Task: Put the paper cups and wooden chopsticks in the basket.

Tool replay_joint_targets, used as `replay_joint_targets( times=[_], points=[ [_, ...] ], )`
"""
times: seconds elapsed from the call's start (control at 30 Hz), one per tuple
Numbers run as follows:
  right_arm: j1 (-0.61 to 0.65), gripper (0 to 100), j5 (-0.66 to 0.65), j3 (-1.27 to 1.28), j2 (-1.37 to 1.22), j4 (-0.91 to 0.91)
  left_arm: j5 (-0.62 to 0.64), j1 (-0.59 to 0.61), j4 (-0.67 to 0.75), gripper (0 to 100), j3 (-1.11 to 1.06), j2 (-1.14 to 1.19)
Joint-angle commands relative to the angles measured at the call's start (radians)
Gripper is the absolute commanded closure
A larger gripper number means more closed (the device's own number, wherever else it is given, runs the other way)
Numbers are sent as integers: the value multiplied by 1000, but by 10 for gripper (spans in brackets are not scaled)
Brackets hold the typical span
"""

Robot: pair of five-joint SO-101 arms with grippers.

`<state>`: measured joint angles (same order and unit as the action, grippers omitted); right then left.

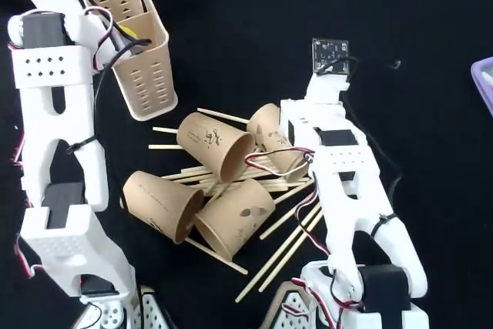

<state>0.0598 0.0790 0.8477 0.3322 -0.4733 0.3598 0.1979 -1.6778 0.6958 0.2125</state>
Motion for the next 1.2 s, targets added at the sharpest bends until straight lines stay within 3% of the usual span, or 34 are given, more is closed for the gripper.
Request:
replay_joint_targets(
  times=[0.0, 0.17, 0.33, 0.47, 0.6, 0.73, 0.93, 1.17],
  points=[
    [11, 808, 9, -8, 1, 23, 8, -18, 14, 700, 12, 20],
    [11, 808, 9, -8, 1, 23, 3, -19, 12, 719, 7, 60],
    [11, 808, 8, -8, 1, 25, -3, -19, 20, 978, 18, 68],
    [11, 808, 8, -8, 1, 25, -110, -42, 52, 956, 30, 64],
    [-8, 808, 3, -16, 13, 8, -342, -96, 118, 970, 51, 60],
    [-98, 808, 8, -99, 94, -112, -546, -160, 124, 970, 88, 60],
    [-222, 808, 0, -285, 202, -270, -736, -248, 117, 970, 104, 58],
    [-147, 805, -150, -496, 148, -328, -893, -358, 43, 970, 104, 66]
  ],
)
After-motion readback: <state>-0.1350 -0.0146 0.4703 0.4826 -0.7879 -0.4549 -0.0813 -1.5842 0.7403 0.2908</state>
